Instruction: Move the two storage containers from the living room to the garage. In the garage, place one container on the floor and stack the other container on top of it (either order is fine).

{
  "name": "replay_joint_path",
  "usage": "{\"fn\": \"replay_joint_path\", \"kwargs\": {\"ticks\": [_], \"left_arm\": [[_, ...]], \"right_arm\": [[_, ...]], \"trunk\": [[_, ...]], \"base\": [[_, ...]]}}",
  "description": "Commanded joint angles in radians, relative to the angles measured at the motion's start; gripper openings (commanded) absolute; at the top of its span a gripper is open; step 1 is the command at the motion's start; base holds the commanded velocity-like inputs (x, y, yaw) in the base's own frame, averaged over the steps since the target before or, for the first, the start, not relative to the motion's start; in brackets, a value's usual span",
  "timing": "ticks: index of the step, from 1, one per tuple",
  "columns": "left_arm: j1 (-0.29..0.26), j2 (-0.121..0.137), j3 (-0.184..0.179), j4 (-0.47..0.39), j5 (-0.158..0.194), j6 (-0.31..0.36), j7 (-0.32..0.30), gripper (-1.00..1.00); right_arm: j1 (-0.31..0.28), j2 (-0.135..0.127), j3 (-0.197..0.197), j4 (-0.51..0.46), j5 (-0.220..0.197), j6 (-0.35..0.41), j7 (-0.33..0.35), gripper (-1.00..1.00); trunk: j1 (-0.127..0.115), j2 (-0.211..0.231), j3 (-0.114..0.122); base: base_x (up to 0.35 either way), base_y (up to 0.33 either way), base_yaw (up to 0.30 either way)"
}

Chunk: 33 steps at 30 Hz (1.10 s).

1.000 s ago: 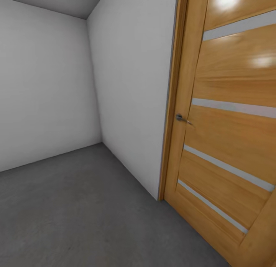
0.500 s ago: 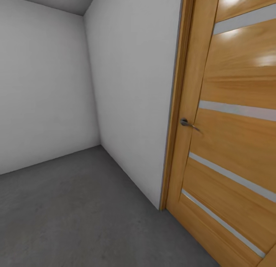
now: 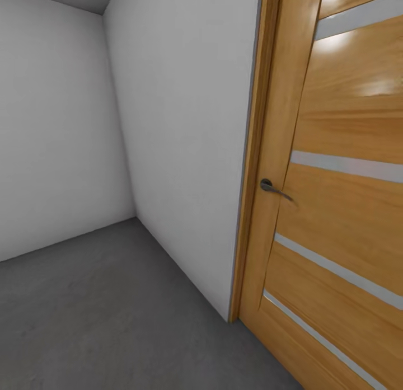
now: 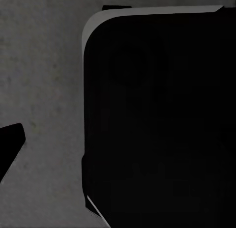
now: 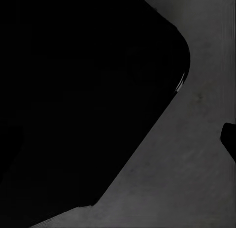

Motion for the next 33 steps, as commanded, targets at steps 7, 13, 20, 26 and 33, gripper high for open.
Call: {"fn": "replay_joint_path", "kwargs": {"ticks": [7,13,20,26,33], "left_arm": [[0.0,0.0,0.001,0.0,0.002,-0.003,0.0,1.0],[0.0,0.0,0.001,0.0,0.002,-0.004,0.0,1.0],[0.0,-0.002,0.0,0.0,-0.001,-0.006,0.0,1.0],[0.0,-0.002,-0.007,0.0,-0.007,-0.006,0.0,1.0],[0.0,-0.004,-0.009,0.0,-0.006,-0.006,0.0,1.0]], "right_arm": [[0.0,0.0,0.001,0.0,0.0,-0.003,0.0,1.0],[0.0,0.0,0.001,0.0,0.0,-0.003,0.0,1.0],[0.0,0.001,0.001,0.0,-0.001,-0.003,0.0,1.0],[0.0,0.001,0.001,0.0,-0.005,-0.003,0.0,1.0],[0.0,0.0,0.001,0.0,-0.008,-0.003,0.0,1.0]], "trunk": [[0.001,0.0,-0.001],[0.001,0.0,-0.001],[0.001,0.0,-0.001],[0.001,0.0,-0.001],[0.001,0.0,-0.001]], "base": [[0.324,0.0,-0.239],[0.324,0.0,-0.241],[0.188,0.0,-0.176],[0.015,0.0,-0.072],[0.001,0.0,-0.222]]}}
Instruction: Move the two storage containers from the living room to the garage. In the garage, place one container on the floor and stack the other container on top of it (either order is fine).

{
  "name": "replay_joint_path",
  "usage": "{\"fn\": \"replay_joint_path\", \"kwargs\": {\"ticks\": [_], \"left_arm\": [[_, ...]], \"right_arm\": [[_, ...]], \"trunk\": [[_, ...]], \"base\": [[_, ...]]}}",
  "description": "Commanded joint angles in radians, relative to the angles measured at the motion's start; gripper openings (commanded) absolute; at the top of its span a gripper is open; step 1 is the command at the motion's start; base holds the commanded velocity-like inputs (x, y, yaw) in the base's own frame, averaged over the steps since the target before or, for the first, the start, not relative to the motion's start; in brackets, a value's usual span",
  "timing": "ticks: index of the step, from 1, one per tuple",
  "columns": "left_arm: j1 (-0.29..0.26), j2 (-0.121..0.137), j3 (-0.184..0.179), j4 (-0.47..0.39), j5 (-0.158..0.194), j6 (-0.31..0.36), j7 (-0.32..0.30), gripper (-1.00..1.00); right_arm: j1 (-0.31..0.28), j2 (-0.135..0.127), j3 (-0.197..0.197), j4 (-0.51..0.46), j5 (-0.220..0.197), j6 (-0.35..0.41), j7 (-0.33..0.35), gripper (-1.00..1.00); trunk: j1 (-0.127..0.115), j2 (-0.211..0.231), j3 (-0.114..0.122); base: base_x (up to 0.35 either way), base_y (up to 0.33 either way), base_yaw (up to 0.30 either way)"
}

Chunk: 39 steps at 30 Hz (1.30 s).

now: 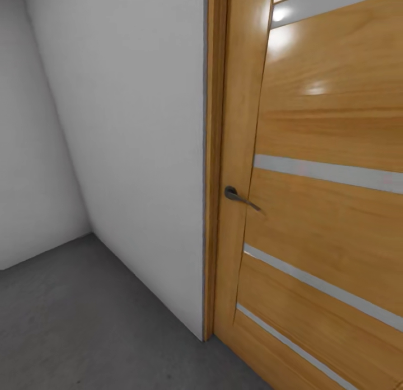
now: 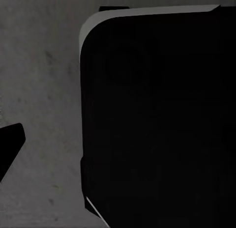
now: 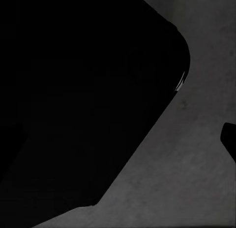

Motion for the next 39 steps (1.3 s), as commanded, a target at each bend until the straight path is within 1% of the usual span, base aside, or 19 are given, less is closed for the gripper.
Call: {"fn": "replay_joint_path", "kwargs": {"ticks": [1,9,17,39], "left_arm": [[0.0,0.0,0.001,0.0,0.002,-0.003,0.0,1.0],[0.0,0.001,-0.004,0.0,0.001,-0.003,0.001,1.0],[0.0,0.002,0.007,0.0,0.006,-0.003,0.007,1.0],[0.0,0.004,0.008,0.0,0.005,-0.003,0.01,1.0]], "right_arm": [[0.0,0.0,0.002,0.0,0.0,-0.002,0.0,1.0],[0.0,0.0,0.002,0.0,0.0,-0.002,0.0,1.0],[0.0,0.0,0.002,0.0,0.0,-0.002,0.0,1.0],[0.0,0.0,0.002,0.0,-0.002,-0.002,0.0,1.0]], "trunk": [[0.0,0.0,-0.001],[0.0,0.0,-0.001],[0.0,0.0,-0.001],[0.0,0.0,-0.001]], "base": [[0.0,0.0,-0.237],[0.0,0.0,-0.239],[0.0,0.0,-0.24],[0.004,0.0,-0.231]]}}
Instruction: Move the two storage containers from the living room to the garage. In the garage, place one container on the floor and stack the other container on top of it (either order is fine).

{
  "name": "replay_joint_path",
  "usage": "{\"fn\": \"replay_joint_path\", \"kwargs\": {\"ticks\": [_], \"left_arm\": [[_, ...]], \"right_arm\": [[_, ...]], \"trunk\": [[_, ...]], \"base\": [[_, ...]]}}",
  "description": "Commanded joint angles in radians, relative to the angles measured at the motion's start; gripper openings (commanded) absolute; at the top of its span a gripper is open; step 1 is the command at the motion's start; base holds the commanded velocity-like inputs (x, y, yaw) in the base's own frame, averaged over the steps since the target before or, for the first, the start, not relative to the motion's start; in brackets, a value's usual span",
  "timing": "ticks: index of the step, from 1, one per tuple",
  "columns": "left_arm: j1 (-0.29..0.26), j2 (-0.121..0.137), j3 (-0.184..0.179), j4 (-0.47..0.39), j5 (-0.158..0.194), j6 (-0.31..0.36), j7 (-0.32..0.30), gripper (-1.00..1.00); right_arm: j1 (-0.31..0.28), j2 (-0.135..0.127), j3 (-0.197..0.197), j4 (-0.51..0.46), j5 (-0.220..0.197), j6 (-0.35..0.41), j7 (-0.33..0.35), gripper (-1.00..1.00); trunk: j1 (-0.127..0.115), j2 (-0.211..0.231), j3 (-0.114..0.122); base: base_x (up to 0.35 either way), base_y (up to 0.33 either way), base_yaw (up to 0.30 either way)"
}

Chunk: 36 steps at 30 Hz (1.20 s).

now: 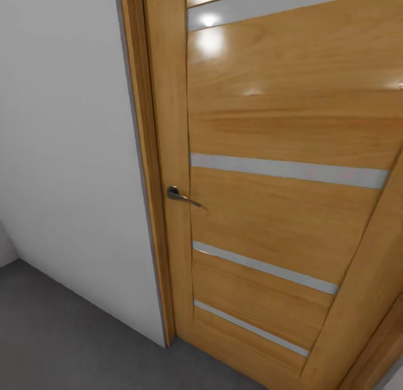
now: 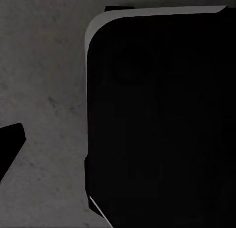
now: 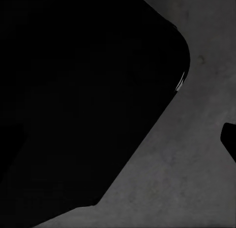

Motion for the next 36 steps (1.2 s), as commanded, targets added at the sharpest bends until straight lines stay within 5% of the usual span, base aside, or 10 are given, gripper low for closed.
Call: {"fn": "replay_joint_path", "kwargs": {"ticks": [1,28,36], "left_arm": [[0.0,0.0,0.001,0.0,0.002,-0.003,0.001,1.0],[0.0,0.0,-0.001,0.0,0.002,-0.003,-0.005,1.0],[0.0,0.0,-0.001,0.0,0.001,-0.003,-0.005,1.0]], "right_arm": [[0.0,0.0,0.002,0.0,0.001,-0.002,-0.001,1.0],[0.0,0.0,0.001,0.0,-0.001,-0.001,-0.001,1.0],[0.0,0.0,0.001,0.0,-0.004,0.001,-0.001,1.0]], "trunk": [[0.0,0.0,-0.001],[0.0,0.0,-0.001],[0.0,0.0,-0.001]], "base": [[0.096,0.006,-0.086],[0.303,0.086,-0.01],[0.068,0.005,-0.208]]}}
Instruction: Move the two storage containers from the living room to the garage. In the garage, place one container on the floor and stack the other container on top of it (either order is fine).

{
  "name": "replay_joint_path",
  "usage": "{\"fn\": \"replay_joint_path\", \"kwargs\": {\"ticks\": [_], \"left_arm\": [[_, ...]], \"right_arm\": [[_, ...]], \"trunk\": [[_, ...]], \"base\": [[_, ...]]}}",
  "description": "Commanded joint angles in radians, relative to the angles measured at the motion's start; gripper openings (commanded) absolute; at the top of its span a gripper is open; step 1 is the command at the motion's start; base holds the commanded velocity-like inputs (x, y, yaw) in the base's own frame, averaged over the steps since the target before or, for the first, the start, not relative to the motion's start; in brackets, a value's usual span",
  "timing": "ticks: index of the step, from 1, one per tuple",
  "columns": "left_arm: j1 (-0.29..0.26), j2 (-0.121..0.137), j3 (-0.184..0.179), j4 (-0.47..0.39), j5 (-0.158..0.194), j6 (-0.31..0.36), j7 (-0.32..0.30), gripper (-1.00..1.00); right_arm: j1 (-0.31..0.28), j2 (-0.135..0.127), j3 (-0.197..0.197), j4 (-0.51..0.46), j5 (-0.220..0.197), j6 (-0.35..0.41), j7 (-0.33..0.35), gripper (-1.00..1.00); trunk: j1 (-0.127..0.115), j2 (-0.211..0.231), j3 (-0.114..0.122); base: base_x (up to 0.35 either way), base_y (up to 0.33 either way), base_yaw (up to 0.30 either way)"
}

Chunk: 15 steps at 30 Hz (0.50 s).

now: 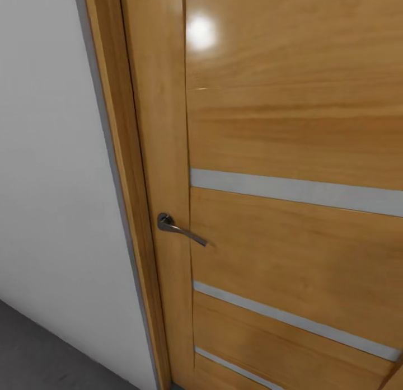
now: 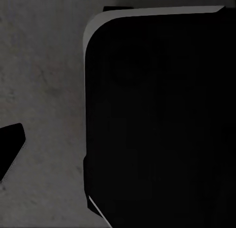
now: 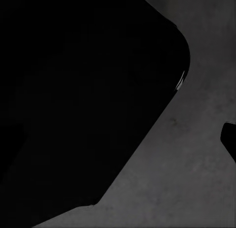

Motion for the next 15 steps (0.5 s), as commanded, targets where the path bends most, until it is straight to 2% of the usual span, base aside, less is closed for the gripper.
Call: {"fn": "replay_joint_path", "kwargs": {"ticks": [1,15], "left_arm": [[0.0,0.0,0.001,0.0,0.002,-0.003,0.001,1.0],[0.0,0.0,0.001,0.0,0.002,-0.003,0.001,1.0]], "right_arm": [[0.0,0.0,0.002,0.0,-0.001,-0.002,0.0,1.0],[0.0,0.0,0.003,0.0,-0.001,-0.002,0.0,1.0]], "trunk": [[0.0,0.0,-0.001],[0.0,0.0,-0.001]], "base": [[0.006,0.0,-0.236],[0.001,0.0,-0.239]]}}
